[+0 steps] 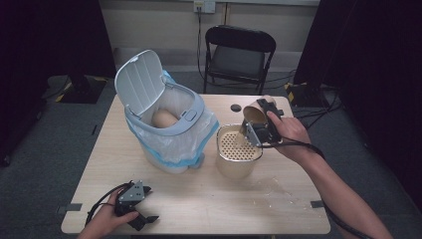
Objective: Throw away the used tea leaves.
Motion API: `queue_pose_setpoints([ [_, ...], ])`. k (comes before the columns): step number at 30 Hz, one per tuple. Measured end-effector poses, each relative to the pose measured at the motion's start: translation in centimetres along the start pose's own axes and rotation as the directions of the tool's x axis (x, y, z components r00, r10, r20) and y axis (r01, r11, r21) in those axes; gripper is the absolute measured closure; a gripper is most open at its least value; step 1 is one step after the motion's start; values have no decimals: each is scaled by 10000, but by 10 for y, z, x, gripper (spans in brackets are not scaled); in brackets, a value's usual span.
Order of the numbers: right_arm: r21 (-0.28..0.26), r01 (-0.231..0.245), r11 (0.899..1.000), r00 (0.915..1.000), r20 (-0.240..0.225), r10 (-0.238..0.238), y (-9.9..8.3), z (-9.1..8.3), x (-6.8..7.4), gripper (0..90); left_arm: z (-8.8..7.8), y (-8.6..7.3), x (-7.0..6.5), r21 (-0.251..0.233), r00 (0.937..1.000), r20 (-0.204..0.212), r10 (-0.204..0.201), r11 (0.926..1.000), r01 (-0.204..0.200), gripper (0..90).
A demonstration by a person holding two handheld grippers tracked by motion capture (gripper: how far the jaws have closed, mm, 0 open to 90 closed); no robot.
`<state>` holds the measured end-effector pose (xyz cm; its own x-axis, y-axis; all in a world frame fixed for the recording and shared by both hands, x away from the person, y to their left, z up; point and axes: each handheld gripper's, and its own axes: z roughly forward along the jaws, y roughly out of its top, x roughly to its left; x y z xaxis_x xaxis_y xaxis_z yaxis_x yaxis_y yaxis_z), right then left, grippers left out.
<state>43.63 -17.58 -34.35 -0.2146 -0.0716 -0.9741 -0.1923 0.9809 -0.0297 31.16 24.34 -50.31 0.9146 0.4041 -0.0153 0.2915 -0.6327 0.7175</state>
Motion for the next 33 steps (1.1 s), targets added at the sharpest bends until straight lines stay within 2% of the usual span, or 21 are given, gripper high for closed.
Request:
queue_pose_setpoints([
  [4, 331, 327, 9989, 9984, 459, -342, 2, -2, 0, 321, 0, 0, 0, 3, 10000, -2, 3, 10000, -3, 0],
  [5, 187, 253, 9995, 9992, 319, -259, 2, -2, -1, 321, 0, 0, 0, 4, 10000, -2, 6, 10000, -6, 0],
  [9, 62, -15, 10000, 9996, 270, 13, 3, -2, -3, 321, 0, 0, 0, 0, 10000, -2, 1, 10000, -1, 0],
  [14, 162, 728, 9972, 9940, 811, -739, 9, -5, -1, 321, 0, 0, 0, -2, 10000, -1, 1, 10000, -1, 0],
  [17, 137, 823, 9965, 9928, 858, -831, 13, -6, 0, 321, 0, 0, 0, -1, 10000, 0, -1, 10000, 1, 0],
  [19, 66, 543, 9985, 9965, 631, -546, 14, -6, -2, 320, 0, 0, 0, 2, 10000, -1, 2, 10000, -2, 0],
  [21, -57, -28, 10000, 9996, 295, 29, 13, -5, -5, 320, 0, 0, 0, 1, 10000, -2, 2, 10000, -2, 0],
  [22, -102, -232, 9997, 9995, 211, 234, 12, -5, -7, 320, 0, 0, 0, 0, 10000, -1, 1, 10000, -1, 0],
  [23, -165, -637, 9978, 9980, 36, 638, 10, -4, -9, 320, 0, 0, 0, 1, 10000, -2, 1, 10000, -1, 0],
  [24, -208, -1162, 9930, 9928, -312, 1155, 8, -3, -11, 320, 0, 0, 0, 0, 10000, -1, 3, 10000, -3, 0],
  [25, -209, -1669, 9857, 9848, -522, 1657, 6, -2, -13, 320, 0, 0, 0, 1, 10000, -2, 1, 10000, -1, 0],
  [26, -200, -2183, 9757, 9729, -827, 2159, 3, -1, -15, 319, 0, 0, 0, 0, 10000, -1, 2, 10000, -2, 0],
  [28, -137, -3358, 9418, 9310, -1568, 3297, -4, 2, -20, 317, 0, 0, 0, -1, 10000, 0, 1, 10000, -1, 0],
  [29, -131, -3736, 9275, 9124, -1853, 3649, -7, 4, -22, 317, 0, 0, 0, 2, 10000, -2, 2, 10000, -2, 0],
  [30, -60, -4558, 8901, 8661, -2334, 4420, -13, 7, -24, 317, 0, 0, 0, 0, 10000, 0, 1, 10000, -1, 0],
  [32, 52, -5392, 8422, 8026, -2996, 5158, -19, 10, -27, 316, 0, 0, 0, 0, 10000, -2, 2, 10000, -2, 0],
  [33, 115, -5822, 8130, 7656, -3287, 5530, -22, 12, -28, 315, 0, 0, 0, 1, 10000, -1, 2, 10000, -2, 0],
])
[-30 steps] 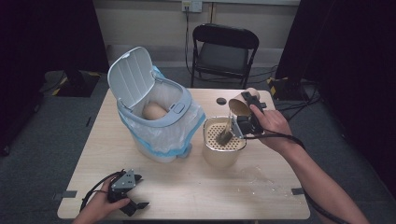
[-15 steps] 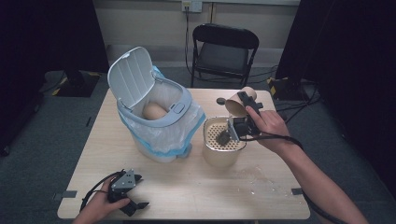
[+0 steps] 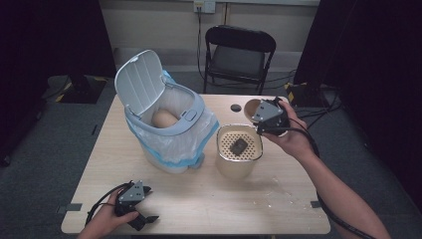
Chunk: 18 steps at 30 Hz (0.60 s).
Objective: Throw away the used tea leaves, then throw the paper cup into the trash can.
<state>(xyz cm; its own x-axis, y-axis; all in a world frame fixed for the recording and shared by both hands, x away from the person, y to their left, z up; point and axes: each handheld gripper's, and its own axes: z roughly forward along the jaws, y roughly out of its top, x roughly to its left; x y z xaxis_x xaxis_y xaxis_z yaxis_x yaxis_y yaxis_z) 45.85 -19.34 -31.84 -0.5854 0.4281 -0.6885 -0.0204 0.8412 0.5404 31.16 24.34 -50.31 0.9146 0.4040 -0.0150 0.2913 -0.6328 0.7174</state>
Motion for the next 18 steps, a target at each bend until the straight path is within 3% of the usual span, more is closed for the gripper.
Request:
queue_pose_setpoints([
  [2, 59, -872, 9962, 9936, -718, 874, -4, 3, -5, 314, 0, 0, 0, 0, 10000, 0, 0, 10000, 0, 0],
  [4, 31, -1792, 9838, 9760, -1250, 1782, -8, 5, -9, 313, 0, 0, 0, 0, 10000, 0, 1, 10000, -1, 0],
  [7, -8, -2540, 9672, 9527, -1727, 2501, -10, 7, -14, 311, 0, 0, 0, -1, 10000, -2, 0, 10000, 0, 0],
  [8, 35, -2725, 9621, 9448, -1880, 2683, -10, 7, -15, 311, 0, 0, 0, 1, 10000, -2, 1, 10000, -1, 0],
  [10, 173, -2611, 9652, 9480, -1840, 2598, -10, 8, -16, 310, 0, 0, 0, -21, 10000, -6, 10, 10000, -10, 0],
  [14, 261, -2694, 9627, 9405, -2077, 2688, -9, 10, -16, 309, 0, 0, 0, -7, 10000, -3, 2, 10000, -2, 0],
  [18, 273, -3390, 9404, 9073, -2550, 3345, -8, 12, -20, 306, 0, 0, 0, -24, 10000, -6, 6, 10000, -6, 0],
])
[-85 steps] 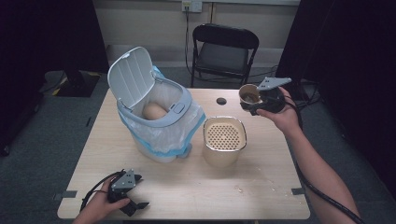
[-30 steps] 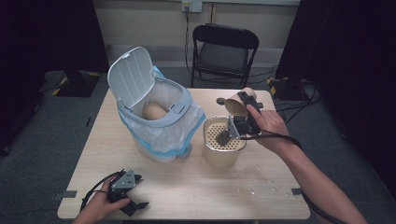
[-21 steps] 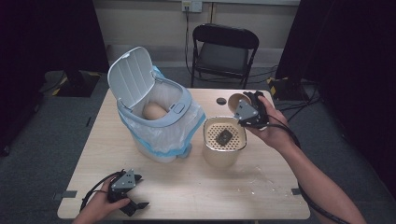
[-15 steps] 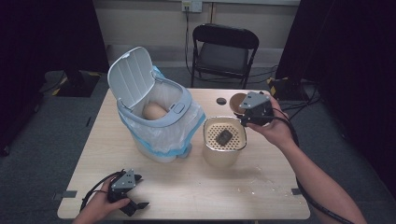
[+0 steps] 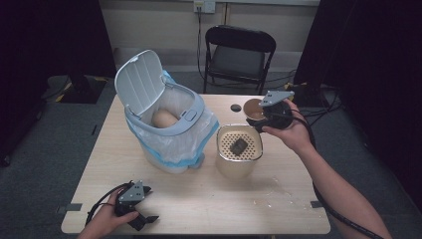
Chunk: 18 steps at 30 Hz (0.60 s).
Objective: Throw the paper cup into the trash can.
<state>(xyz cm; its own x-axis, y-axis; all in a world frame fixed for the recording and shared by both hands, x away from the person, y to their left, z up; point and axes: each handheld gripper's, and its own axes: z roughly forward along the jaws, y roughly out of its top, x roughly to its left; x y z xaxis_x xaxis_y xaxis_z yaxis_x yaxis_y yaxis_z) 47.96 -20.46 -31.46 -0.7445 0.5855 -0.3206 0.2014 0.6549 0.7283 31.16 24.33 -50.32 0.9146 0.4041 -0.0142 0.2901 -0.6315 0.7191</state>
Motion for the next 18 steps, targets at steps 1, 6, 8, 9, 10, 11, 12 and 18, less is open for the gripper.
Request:
queue_pose_setpoints([
  [1, -55, -201, 9998, 9996, -188, 200, 1, 0, -2, 306, 0, 0, 0, -1, 10000, 1, 5, 10000, -5, 0],
  [6, -34, -716, 9974, 9961, -525, 713, 6, 1, -6, 305, 0, 0, 0, -2, 10000, 0, 1, 10000, -1, 0],
  [8, -17, -744, 9972, 9956, -565, 742, 8, 1, -6, 305, 0, 0, 0, 3, 10000, -11, 27, 10000, -27, 0],
  [9, 14, -743, 9972, 9953, -628, 742, 9, 1, -6, 305, 0, 0, 0, 4, 10000, -13, 28, 10000, -28, 0],
  [10, -10, -739, 9973, 9950, -671, 736, 10, 1, -6, 304, 0, 0, 0, 7, 10000, -12, 27, 10000, -27, 0],
  [11, -26, -784, 9969, 9944, -717, 780, 11, 1, -6, 304, 0, 0, 0, 5, 10000, -12, 26, 10000, -26, 0],
  [12, -7, -766, 9971, 9945, -710, 764, 13, 1, -6, 304, 0, 0, 0, 7, 10000, -12, 25, 10000, -25, 0],
  [18, -83, -1082, 9941, 9867, -1230, 1064, 22, -1, -7, 302, 0, 0, 0, 7, 10000, -7, 23, 10000, -23, 0],
])
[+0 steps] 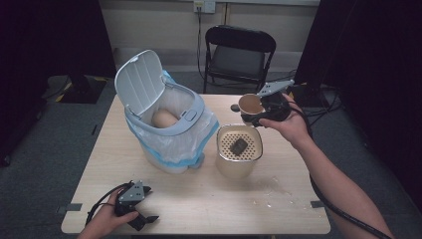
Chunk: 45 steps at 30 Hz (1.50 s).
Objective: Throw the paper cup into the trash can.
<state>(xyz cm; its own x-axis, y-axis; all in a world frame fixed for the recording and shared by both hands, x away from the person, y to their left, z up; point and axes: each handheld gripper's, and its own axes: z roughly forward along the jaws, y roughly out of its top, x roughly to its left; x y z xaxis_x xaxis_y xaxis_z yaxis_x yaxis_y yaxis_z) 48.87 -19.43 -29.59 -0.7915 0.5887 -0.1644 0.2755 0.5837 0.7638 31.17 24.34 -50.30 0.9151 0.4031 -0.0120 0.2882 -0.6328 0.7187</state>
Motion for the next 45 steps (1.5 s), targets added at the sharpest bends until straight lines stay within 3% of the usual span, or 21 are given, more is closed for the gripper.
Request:
queue_pose_setpoints([
  [12, 119, -591, 9982, 9968, -528, 597, 22, -1, -2, 302, 0, 0, 0, 32, 10000, 23, 11, 10000, -11, 0],
  [19, 120, -695, 9975, 9952, -678, 701, 37, -1, -2, 302, 0, 0, 0, 33, 10000, 24, 11, 10000, -11, 0],
  [40, 173, -600, 9980, 9938, -926, 614, 84, -11, -2, 300, 0, 0, 0, 34, 10000, 27, 9, 10000, -9, 0],
  [45, 74, -382, 9992, 9939, -1033, 388, 99, -11, 2, 298, 0, 0, 0, 35, 10000, 24, 10, 10000, -10, 0],
])
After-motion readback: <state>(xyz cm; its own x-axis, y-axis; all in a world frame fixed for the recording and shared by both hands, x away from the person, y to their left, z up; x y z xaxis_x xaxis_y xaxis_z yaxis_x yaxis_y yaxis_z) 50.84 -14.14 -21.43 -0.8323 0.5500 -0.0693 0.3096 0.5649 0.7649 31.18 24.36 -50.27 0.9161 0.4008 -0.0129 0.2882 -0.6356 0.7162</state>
